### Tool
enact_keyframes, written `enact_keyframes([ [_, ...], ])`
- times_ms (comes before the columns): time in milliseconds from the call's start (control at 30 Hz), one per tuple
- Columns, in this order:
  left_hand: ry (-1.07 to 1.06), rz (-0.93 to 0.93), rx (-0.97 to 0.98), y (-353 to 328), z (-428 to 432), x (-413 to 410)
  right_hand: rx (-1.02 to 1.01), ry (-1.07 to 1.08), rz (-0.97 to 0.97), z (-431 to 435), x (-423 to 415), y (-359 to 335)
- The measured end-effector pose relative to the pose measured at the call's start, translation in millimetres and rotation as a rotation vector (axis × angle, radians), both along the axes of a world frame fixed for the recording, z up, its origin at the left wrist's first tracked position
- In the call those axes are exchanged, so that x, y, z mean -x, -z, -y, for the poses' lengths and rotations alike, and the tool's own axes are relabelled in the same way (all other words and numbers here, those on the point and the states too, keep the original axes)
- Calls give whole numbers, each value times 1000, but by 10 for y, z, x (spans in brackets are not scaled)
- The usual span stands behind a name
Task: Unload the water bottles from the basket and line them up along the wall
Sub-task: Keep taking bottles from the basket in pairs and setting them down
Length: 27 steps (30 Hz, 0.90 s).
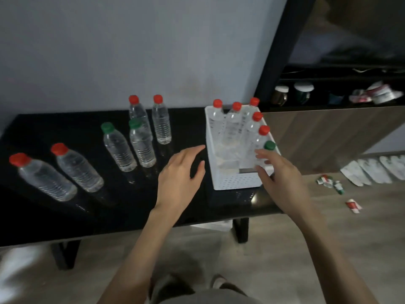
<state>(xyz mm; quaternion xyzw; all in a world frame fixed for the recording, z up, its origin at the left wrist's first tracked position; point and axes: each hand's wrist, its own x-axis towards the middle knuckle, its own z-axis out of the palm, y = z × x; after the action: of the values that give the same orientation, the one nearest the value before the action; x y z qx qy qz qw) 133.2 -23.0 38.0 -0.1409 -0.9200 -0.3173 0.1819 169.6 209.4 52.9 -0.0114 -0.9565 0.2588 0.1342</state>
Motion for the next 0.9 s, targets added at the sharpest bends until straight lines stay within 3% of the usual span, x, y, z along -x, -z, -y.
enact_keyframes([
  [200, 80, 64, 28, -56, -710, 170, 98, 26, 75, -686, 133, -4],
  [433, 202, 200, 74, 84, -1138, 837, 182, 39, 110, -856, 601, 132],
  [667, 358, 282, 40, 370, -1413, 1840, 54, 44, 192, -757, 1224, 218],
  [900, 530, 403, 133, 699, -1724, 2445, -54, 55, 274, -680, 1686, 336],
])
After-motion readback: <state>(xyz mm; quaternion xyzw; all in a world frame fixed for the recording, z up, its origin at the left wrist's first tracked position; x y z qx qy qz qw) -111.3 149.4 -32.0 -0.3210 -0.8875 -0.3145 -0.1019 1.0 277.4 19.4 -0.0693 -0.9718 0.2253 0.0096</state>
